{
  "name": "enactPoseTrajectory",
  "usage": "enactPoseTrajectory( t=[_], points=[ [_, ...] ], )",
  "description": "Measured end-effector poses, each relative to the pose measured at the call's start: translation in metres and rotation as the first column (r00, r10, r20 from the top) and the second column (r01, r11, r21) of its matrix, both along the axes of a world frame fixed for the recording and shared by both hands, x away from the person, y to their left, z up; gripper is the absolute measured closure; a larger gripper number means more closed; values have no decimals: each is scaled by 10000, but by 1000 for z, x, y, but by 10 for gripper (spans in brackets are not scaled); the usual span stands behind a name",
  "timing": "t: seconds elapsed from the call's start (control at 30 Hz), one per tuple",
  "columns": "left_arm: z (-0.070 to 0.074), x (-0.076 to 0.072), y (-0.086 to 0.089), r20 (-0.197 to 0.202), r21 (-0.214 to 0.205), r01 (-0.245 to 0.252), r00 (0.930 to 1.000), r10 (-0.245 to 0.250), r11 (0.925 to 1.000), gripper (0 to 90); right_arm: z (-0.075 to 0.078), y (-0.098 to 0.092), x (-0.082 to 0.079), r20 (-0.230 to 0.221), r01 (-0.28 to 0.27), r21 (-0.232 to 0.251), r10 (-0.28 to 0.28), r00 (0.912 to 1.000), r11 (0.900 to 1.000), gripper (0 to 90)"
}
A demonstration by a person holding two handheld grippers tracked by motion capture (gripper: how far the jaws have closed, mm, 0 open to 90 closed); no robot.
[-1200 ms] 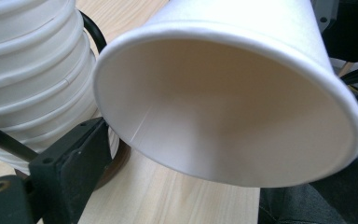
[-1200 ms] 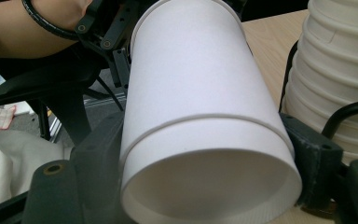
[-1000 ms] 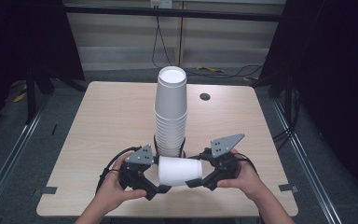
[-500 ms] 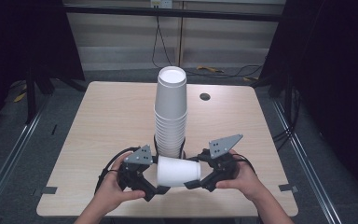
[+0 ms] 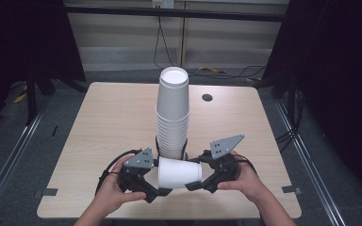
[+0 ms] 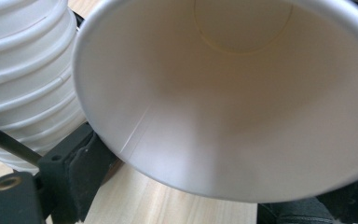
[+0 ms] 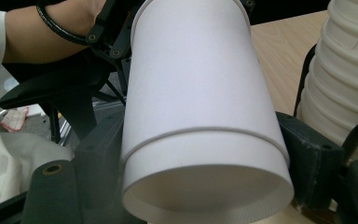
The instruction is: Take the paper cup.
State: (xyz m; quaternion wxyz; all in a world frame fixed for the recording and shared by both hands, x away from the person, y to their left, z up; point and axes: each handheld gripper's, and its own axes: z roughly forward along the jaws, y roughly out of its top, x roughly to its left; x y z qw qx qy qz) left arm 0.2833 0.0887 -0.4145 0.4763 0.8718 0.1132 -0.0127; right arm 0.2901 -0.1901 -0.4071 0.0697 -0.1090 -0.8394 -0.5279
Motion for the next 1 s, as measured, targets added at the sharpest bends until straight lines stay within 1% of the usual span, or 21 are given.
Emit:
enactPoseTrajectory(
  t=[0.07, 0.1, 0.13, 0.27, 0.3, 0.37, 0.5, 0.6, 0.63, 0.67, 0.7, 0.73, 0.83, 0.87, 1.0],
  points=[
    [0, 0, 0, 46, 134, 26, 10000, -27, 9999, 105, 0, 0, 0, 70, -34, -35, 34, 10000, 10000, 238],
    [0, 0, 0, 46, 134, 26, 10000, -27, 9999, 105, 0, 0, 0, 70, -34, -35, 34, 10000, 10000, 238],
    [1, 0, 0, 148, 245, 66, 9999, -70, 9997, 104, -1, 1, 0, 107, -75, -138, 76, 9999, 9999, 238],
    [1, 0, 0, 166, 272, 53, 9998, -58, 9996, 103, -2, 0, 1, 37, -76, -84, 76, 10000, 9999, 238],
    [1, 0, -1, 207, 295, 50, 9998, -56, 9996, 102, -3, 0, 1, 90, -111, -135, 112, 9999, 9998, 238],
    [1, 0, -1, 160, 307, 56, 9999, -61, 9995, 101, -4, 0, 1, 16, -92, -160, 92, 10000, 9998, 237],
    [-1, 0, -1, 80, 229, 40, 10000, -42, 9997, 94, -5, 0, 1, -25, -103, -235, 103, 9999, 9997, 237],
    [-1, 1, -1, -143, -83, 22, 9999, -24, 10000, 78, -5, 0, 1, -11, -119, -264, 119, 9999, 9996, 238],
    [-1, 1, -1, -143, -83, 22, 9999, -24, 10000, 75, -5, 0, 1, -9, -143, -313, 142, 9999, 9994, 238],
    [-1, 2, -1, -233, -101, 36, 9997, -38, 9999, 72, -5, 0, 1, 51, -156, -414, 158, 9999, 9990, 237],
    [-1, 2, -1, -233, -101, 36, 9997, -38, 9999, 69, -5, 0, 1, 51, -156, -414, 158, 9999, 9990, 237],
    [-2, 2, -1, -324, -169, 42, 9995, -48, 9998, 69, -5, 1, 1, 74, -155, -470, 159, 9998, 9988, 238],
    [-2, 2, -1, -327, -154, 30, 9995, -35, 9999, 69, -5, 1, 1, 49, -160, -480, 163, 9999, 9987, 239],
    [-2, 2, -1, -330, -116, 46, 9994, -50, 9999, 68, -4, 1, 0, 154, -168, -569, 177, 9997, 9982, 240],
    [-3, 2, -1, -381, -161, 104, 9992, -110, 9998, 70, -3, 1, 0, 154, -159, -627, 169, 9997, 9979, 241]
  ],
)
